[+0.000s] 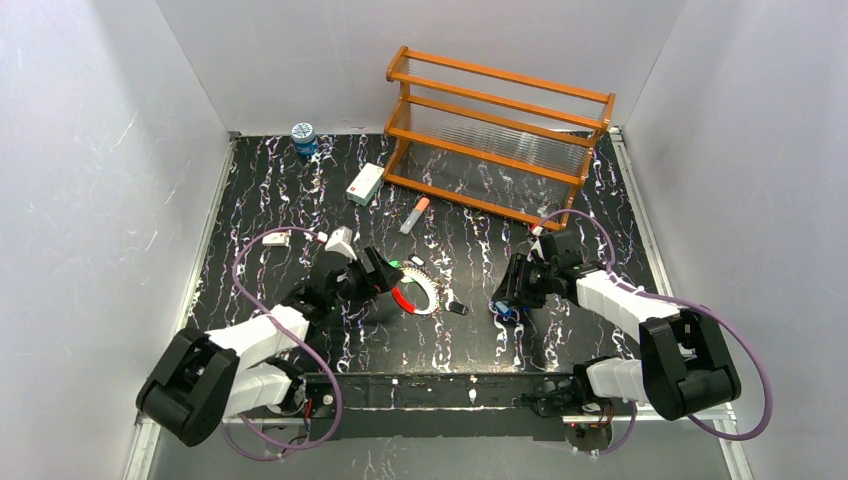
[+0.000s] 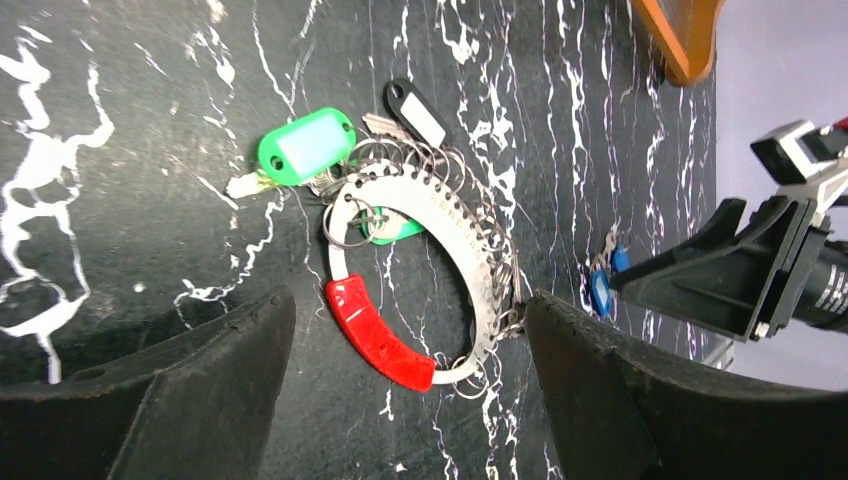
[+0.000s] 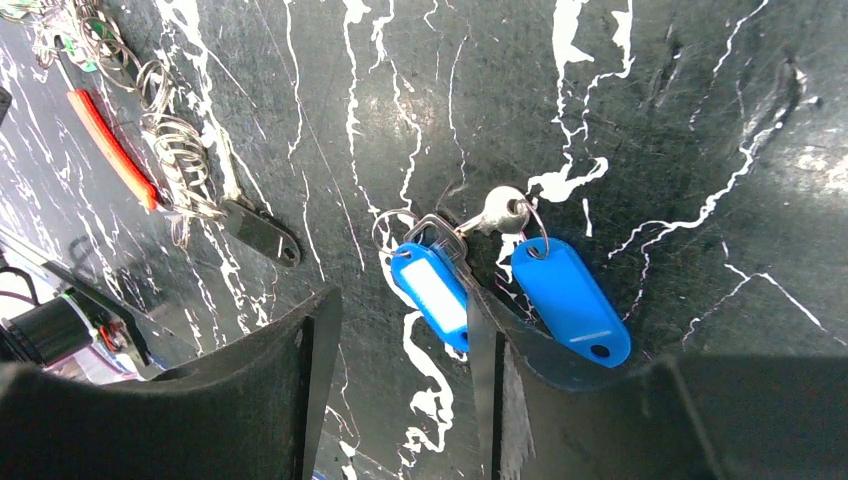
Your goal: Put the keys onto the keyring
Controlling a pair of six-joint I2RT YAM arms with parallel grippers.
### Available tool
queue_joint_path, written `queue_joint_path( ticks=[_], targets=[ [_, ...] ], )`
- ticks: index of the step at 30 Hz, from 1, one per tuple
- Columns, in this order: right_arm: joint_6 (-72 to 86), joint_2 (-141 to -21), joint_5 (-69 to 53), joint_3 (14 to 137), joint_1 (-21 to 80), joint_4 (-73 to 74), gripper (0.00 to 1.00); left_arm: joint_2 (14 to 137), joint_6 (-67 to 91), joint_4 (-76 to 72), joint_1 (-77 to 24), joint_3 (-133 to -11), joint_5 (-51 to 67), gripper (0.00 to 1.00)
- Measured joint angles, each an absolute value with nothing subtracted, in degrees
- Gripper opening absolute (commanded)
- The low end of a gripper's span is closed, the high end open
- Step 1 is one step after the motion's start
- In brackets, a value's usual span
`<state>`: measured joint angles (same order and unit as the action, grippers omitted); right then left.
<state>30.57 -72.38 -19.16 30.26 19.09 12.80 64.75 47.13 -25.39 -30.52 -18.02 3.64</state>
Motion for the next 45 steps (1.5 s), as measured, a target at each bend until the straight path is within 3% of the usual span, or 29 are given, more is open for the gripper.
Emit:
queue_joint_path(
  ticks=[12,24,33,45],
  targets=[
    [30.09,-76.34,-24.23,31.38,19.03,10.13,0.58,71.59,46.76,-29.63,-32.1,-19.35,11.9,0.81],
    [26.83,-79.09,-25.43,38.46,22.83,9.15,0.56,72.07,46.09,-29.47,-32.42,-20.75,12.69,0.72],
    [26.17,-92.77,-27.64,45.93,29.39,4.86,0.54,71.68,47.0,-27.79,-32.86,-20.49,12.43,0.7],
    [32.77,-97.86,-31.57,46.26,42.04,-5.58,0.5,65.82,47.29,-20.32,-32.86,-18.81,8.51,0.7]
  ],
)
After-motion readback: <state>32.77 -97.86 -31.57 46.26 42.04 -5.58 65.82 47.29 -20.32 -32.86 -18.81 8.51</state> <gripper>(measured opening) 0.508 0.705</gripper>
